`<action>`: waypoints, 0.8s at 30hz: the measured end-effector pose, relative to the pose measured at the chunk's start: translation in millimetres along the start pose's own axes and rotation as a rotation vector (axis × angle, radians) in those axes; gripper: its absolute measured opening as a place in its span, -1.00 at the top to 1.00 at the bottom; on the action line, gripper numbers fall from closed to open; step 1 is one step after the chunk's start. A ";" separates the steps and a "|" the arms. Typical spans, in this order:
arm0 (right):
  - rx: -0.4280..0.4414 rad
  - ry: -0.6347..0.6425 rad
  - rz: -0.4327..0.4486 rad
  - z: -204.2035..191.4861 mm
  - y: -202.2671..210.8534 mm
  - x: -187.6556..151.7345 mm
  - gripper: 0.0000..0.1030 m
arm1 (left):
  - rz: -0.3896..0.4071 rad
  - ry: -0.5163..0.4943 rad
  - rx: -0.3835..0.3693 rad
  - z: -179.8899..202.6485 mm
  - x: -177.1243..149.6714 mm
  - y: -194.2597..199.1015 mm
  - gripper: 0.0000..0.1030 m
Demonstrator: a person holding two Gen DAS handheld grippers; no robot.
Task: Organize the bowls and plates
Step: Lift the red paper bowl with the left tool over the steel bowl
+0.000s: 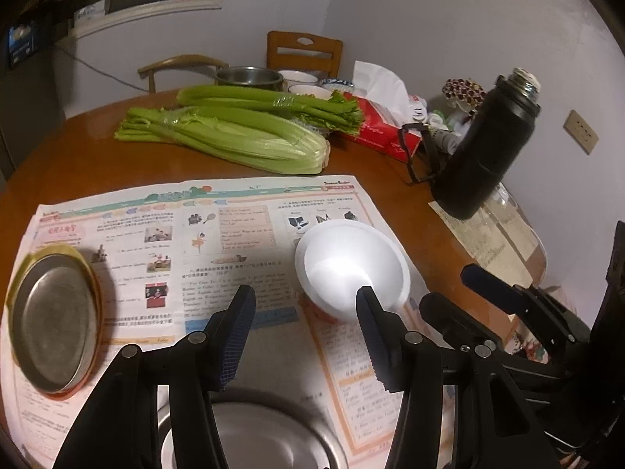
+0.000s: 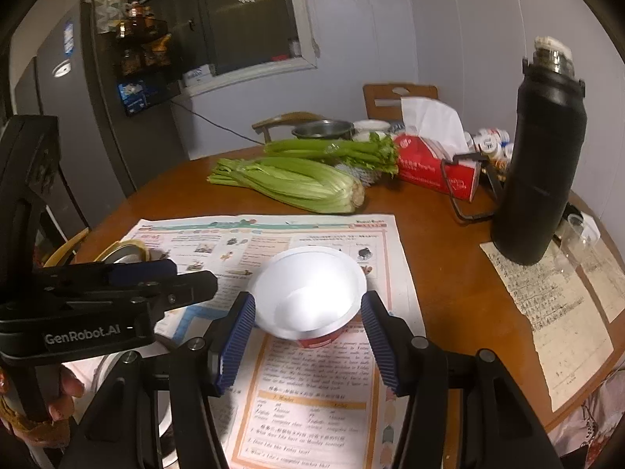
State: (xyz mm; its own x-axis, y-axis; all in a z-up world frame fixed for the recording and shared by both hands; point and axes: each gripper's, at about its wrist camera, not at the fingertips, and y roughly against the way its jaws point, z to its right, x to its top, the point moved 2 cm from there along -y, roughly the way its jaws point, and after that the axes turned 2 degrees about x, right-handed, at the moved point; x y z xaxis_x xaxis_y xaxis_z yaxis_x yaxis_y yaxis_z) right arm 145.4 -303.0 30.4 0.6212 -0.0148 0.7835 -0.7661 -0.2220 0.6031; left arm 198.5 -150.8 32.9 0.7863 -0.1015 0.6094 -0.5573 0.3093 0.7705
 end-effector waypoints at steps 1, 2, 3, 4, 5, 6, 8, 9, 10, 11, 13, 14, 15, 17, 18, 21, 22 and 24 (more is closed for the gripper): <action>-0.004 -0.007 -0.011 3.1 -5.9 1.0 -0.09 | -0.010 0.004 0.001 0.2 1.6 -4.7 -0.08; -0.012 -0.011 -0.026 6.1 -13.6 1.5 -0.09 | -0.022 0.009 -0.005 0.6 3.6 -10.8 -0.08; -0.020 -0.013 -0.040 8.6 -19.7 1.5 -0.09 | -0.035 0.013 -0.010 1.1 5.7 -17.4 -0.08; -0.027 -0.014 -0.061 11.0 -28.0 1.1 -0.09 | -0.046 0.016 -0.012 1.3 7.2 -22.6 -0.08; -0.026 -0.014 -0.073 12.3 -33.6 -0.3 -0.09 | -0.059 0.022 -0.011 1.4 8.1 -29.8 -0.08; -0.022 -0.020 -0.092 14.5 -41.6 -2.3 -0.09 | -0.071 0.025 -0.009 1.5 9.0 -35.4 -0.08; -0.009 -0.031 -0.115 17.2 -53.2 -5.4 -0.09 | -0.093 0.033 -0.010 0.9 10.3 -45.9 -0.08; -0.007 -0.034 -0.125 18.4 -57.9 -7.3 -0.09 | -0.101 0.035 -0.011 0.5 10.6 -49.8 -0.08; -0.003 -0.037 -0.131 18.9 -61.3 -8.6 -0.09 | -0.108 0.034 -0.015 0.0 11.0 -53.3 -0.08; 0.004 -0.041 -0.138 19.4 -64.9 -10.1 -0.09 | -0.115 0.037 -0.010 -1.0 11.6 -57.0 -0.08; 0.022 -0.046 -0.151 18.5 -71.1 -12.7 -0.09 | -0.122 0.034 -0.002 -1.7 11.6 -61.5 -0.08; 0.030 -0.048 -0.155 18.0 -73.5 -13.3 -0.09 | -0.127 0.036 0.002 -2.2 11.4 -63.7 -0.08; 0.038 -0.048 -0.158 16.2 -75.5 -14.1 -0.09 | -0.131 0.036 0.001 -2.4 11.2 -65.7 -0.08; 0.050 -0.048 -0.160 13.6 -78.1 -14.4 -0.09 | -0.141 0.036 -0.001 -2.9 11.4 -70.1 -0.08; 0.052 -0.045 -0.159 11.6 -79.0 -14.4 -0.09 | -0.145 0.036 0.001 -3.2 11.2 -71.8 -0.08; 0.073 -0.043 -0.162 7.0 -81.0 -14.8 -0.09 | -0.161 0.038 0.008 -5.1 10.3 -78.2 -0.07; 0.082 -0.044 -0.165 5.7 -81.3 -14.9 -0.09 | -0.162 0.039 0.010 -5.6 10.4 -79.4 -0.07; 0.097 -0.037 -0.167 0.5 -81.3 -16.1 -0.09 | -0.176 0.058 -0.008 -7.9 9.6 -82.3 -0.07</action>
State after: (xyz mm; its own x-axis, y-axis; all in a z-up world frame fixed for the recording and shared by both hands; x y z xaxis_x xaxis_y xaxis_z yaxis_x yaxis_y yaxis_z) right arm 197.8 -285.2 -31.3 0.7450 -0.0052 0.6670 -0.6338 -0.3170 0.7055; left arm 254.0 -169.8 -26.2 0.8854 -0.1005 0.4539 -0.4081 0.2996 0.8624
